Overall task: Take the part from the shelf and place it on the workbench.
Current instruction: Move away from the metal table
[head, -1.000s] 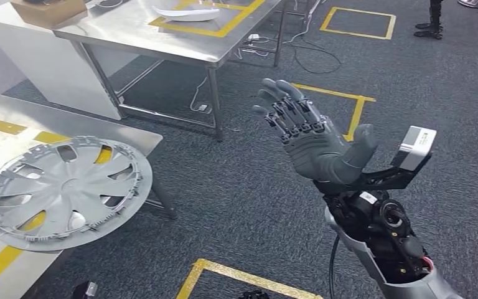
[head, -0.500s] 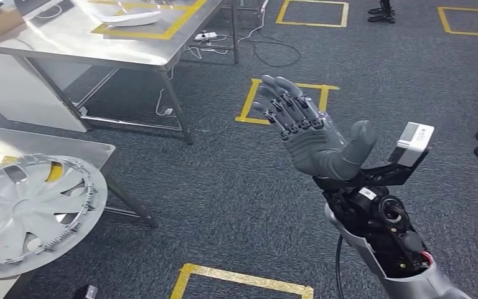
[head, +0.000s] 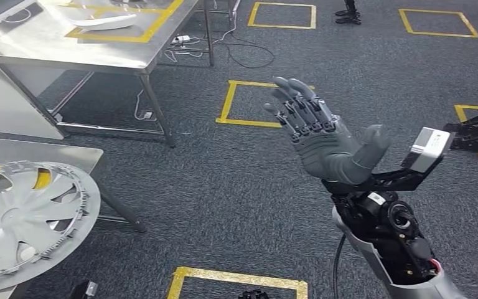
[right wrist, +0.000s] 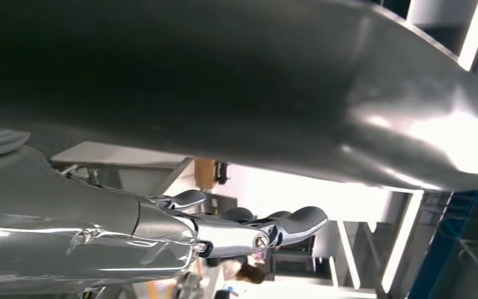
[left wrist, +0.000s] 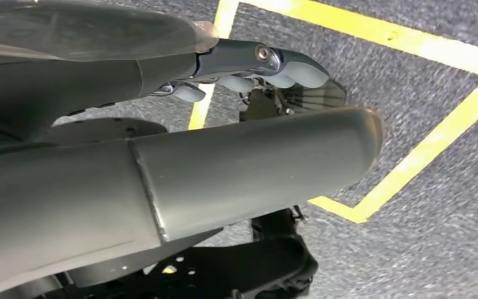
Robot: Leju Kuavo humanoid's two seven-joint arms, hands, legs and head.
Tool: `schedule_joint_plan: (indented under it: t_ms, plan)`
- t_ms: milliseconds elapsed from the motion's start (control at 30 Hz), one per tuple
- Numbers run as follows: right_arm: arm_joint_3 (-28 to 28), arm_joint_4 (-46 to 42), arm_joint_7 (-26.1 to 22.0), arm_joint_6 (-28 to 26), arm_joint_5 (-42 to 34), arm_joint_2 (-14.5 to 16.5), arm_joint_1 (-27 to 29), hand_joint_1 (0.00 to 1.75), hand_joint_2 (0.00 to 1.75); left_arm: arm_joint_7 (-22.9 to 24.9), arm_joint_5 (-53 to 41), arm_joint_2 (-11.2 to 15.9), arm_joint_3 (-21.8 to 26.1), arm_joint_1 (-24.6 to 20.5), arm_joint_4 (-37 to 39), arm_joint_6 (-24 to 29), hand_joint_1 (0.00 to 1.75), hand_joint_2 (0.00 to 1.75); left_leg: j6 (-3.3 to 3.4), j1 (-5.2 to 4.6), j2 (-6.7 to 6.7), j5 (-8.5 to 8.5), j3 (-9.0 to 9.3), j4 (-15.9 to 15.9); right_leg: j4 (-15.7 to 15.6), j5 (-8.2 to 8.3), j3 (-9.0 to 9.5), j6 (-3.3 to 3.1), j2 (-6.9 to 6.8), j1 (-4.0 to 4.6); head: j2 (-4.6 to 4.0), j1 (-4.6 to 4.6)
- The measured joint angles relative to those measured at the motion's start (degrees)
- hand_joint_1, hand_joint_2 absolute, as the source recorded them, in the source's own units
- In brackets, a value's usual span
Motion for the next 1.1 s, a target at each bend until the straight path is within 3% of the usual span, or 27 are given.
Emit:
schedule_joint_plan:
  t_ms: [67, 133, 233, 300, 333, 400, 433, 467, 500, 533, 567, 633, 667, 733, 767, 833, 900, 967, 1000, 1033, 1100]
  plan:
    - [-0.02, -0.19, 0.02, -0.16, 0.16, -0.12, 0.02, 0.00, 0.00, -0.02, 0.07, -0.12, 0.00, -0.02, 0.00, 0.00, 0.00, 0.00, -0.47, 0.11, 0.68, -0.39, 0.18, 0.36, -8.08, 3.79, 4.20, 0.23, -1.12, -0.23, 0.00, 0.45]
    - [-0.04, -0.46, 0.06, -0.37, 0.32, -0.17, 0.05, 0.00, 0.00, -0.07, 0.11, -0.04, 0.00, -0.05, 0.00, 0.03, 0.00, 0.00, -1.04, -0.03, 1.18, -0.81, 0.22, 0.91, -14.31, 5.81, 7.29, -0.18, -1.94, -0.11, 0.00, 0.72]
    - [-0.08, -0.67, 0.10, -0.54, 0.38, -0.27, 0.14, 0.00, 0.00, -0.11, 0.17, -0.01, 0.00, -0.12, 0.00, 0.07, 0.00, 0.00, -1.73, -0.11, 2.02, -0.96, 0.24, 1.07, -15.38, 6.03, 7.53, -1.45, -1.04, 0.26, 0.00, 0.13]
    - [-0.14, -0.97, 0.12, -0.56, 0.39, -0.37, 0.11, 0.00, 0.00, -0.13, 0.19, -0.08, -0.01, -0.16, 0.00, 0.07, 0.00, 0.00, -2.26, 0.10, 1.34, -2.34, -0.35, 2.66, -15.61, 6.31, 7.54, -2.14, -0.31, 0.19, 0.00, -0.23]
    - [-0.15, -1.14, 0.13, -0.57, 0.40, -0.38, 0.10, 0.00, 0.00, -0.13, 0.19, -0.10, -0.02, -0.17, 0.00, 0.07, 0.00, 0.00, -2.45, 0.18, 0.48, -3.94, -1.49, 5.28, -15.72, 6.45, 7.54, -2.43, 0.00, 0.09, 0.00, -0.50]
    - [-0.15, -1.31, 0.21, -0.62, 0.52, -0.38, 0.12, 0.00, 0.00, -0.14, 0.19, -0.11, -0.02, -0.09, 0.00, 0.08, 0.00, 0.00, -2.61, 0.28, -1.20, -7.90, -5.34, 13.62, -15.74, 6.58, 7.34, -2.76, 0.73, 0.17, 0.00, -1.24]
    - [-0.15, -1.32, 0.26, -0.67, 0.62, -0.38, 0.15, 0.00, 0.00, -0.14, 0.20, -0.11, -0.02, -0.01, 0.00, 0.08, 0.00, 0.00, -2.59, 0.26, -1.54, -9.14, -7.24, 17.34, -15.74, 6.63, 7.25, -2.85, 1.18, 0.26, 0.00, -1.47]
    - [-0.15, -1.33, 0.31, -0.74, 0.71, -0.38, 0.18, 0.00, 0.00, -0.14, 0.20, -0.13, -0.02, 0.08, 0.00, 0.08, 0.00, 0.00, -2.46, 0.24, -1.70, -9.28, -8.29, 19.16, -15.74, 6.67, 7.20, -2.92, 1.69, 0.37, 0.00, -1.57]
    - [-0.15, -1.35, 0.33, -0.81, 0.79, -0.38, 0.20, 0.00, 0.00, -0.14, 0.21, -0.15, -0.02, 0.12, 0.00, 0.07, 0.00, 0.00, -2.21, 0.19, -1.81, -8.19, -8.16, 18.41, -15.74, 6.71, 7.20, -2.96, 2.24, 0.46, 0.00, -1.62]
    - [-0.15, -1.37, 0.34, -0.86, 0.87, -0.38, 0.21, 0.00, 0.00, -0.14, 0.23, -0.17, -0.02, 0.13, 0.00, 0.07, 0.00, 0.00, -1.86, 0.10, -2.03, -6.15, -6.87, 15.33, -15.73, 6.74, 7.25, -2.98, 2.79, 0.52, 0.00, -1.65]
    - [-0.15, -1.42, 0.34, -0.90, 0.93, -0.38, 0.21, 0.00, 0.00, -0.14, 0.29, -0.16, -0.02, 0.11, 0.00, 0.08, 0.00, 0.00, -1.40, -0.03, -2.72, -3.75, -4.79, 10.73, -15.73, 6.76, 7.32, -2.97, 3.32, 0.54, 0.00, -1.68]
    - [-0.14, -1.52, 0.34, -0.94, 1.03, -0.38, 0.19, 0.00, 0.00, -0.14, 0.46, -0.04, -0.03, 0.03, 0.00, 0.11, 0.00, 0.00, -0.74, -0.33, -4.30, -0.87, -1.40, 3.30, -15.70, 6.87, 7.25, -2.71, 4.19, 0.58, 0.00, -1.67]
    - [-0.14, -1.56, 0.35, -0.98, 1.05, -0.38, 0.19, 0.00, 0.00, -0.14, 0.57, 0.01, -0.03, -0.02, 0.00, 0.16, 0.00, 0.00, -0.58, -0.50, -4.77, -0.46, -0.68, 1.64, -15.69, 6.96, 7.12, -2.48, 4.57, 0.50, 0.00, -1.69]
    - [-0.13, -1.63, 0.38, -1.05, 1.10, -0.38, 0.21, 0.00, 0.00, -0.14, 0.77, 0.03, -0.04, -0.12, 0.00, 0.33, 0.00, 0.00, -0.42, -0.63, -4.20, -0.33, -0.54, 1.02, -15.86, 7.21, 6.88, -1.84, 5.32, 0.32, 0.00, -1.73]
    - [-0.14, -1.70, 0.38, -1.10, 1.11, -0.40, 0.23, 0.00, 0.00, -0.14, 0.84, -0.02, -0.03, -0.16, 0.00, 0.40, 0.00, 0.00, -0.29, -0.52, -3.69, -0.12, -0.37, 0.63, -15.70, 7.09, 6.76, -1.56, 5.10, 0.29, 0.00, -1.70]
    - [-0.17, -1.83, 0.36, -1.15, 1.13, -0.48, 0.13, 0.00, 0.00, -0.14, 0.87, -0.09, -0.03, -0.16, 0.00, 0.48, 0.00, 0.00, 0.06, -0.22, -2.67, 0.32, 0.01, -0.27, -12.97, 5.14, 5.57, -1.05, 3.10, 0.46, 0.00, -1.30]
    - [-0.16, -1.85, 0.36, -1.17, 1.13, -0.57, 0.12, 0.00, 0.00, -0.13, 0.84, -0.13, -0.02, -0.08, 0.00, 0.48, 0.00, 0.00, 0.20, -0.19, -1.69, 0.42, 0.11, -0.51, -5.60, 1.07, 2.32, -0.53, 0.86, 0.39, 0.00, -0.75]
    - [-0.14, -1.85, 0.40, -1.24, 1.13, -0.72, 0.28, 0.00, 0.00, -0.12, 0.78, -0.20, -0.02, 0.01, 0.00, 0.48, 0.00, 0.00, 0.17, -0.17, -0.65, 0.37, 0.08, -0.46, 0.60, -1.22, -0.44, -0.03, 0.27, 0.07, 0.00, -0.36]
    - [-0.14, -1.86, 0.44, -1.33, 1.13, -0.80, 0.34, 0.00, 0.00, -0.11, 0.72, -0.27, -0.02, 0.03, 0.00, 0.48, 0.00, 0.00, 0.11, -0.14, -0.18, 0.32, 0.08, -0.40, 0.70, -0.72, -0.40, 0.18, 0.11, -0.10, 0.00, -0.20]
    - [-0.15, -1.87, 0.49, -1.48, 1.13, -0.89, 0.39, 0.00, 0.00, -0.12, 0.66, -0.37, -0.02, 0.03, 0.00, 0.47, 0.00, 0.00, -0.04, -0.07, 0.25, 0.21, 0.12, -0.28, -1.67, 0.86, 0.90, 0.35, -0.16, -0.26, 0.00, 0.03]
    - [-0.17, -1.96, 0.68, -1.74, 1.14, -0.97, 0.45, 0.00, 0.00, -0.13, 0.55, -0.45, -0.02, 0.01, 0.01, 0.43, 0.00, 0.00, -0.59, -0.07, 0.99, -0.21, 0.20, 0.20, -9.97, 4.46, 5.30, 0.54, -1.67, -0.28, 0.00, 0.46]
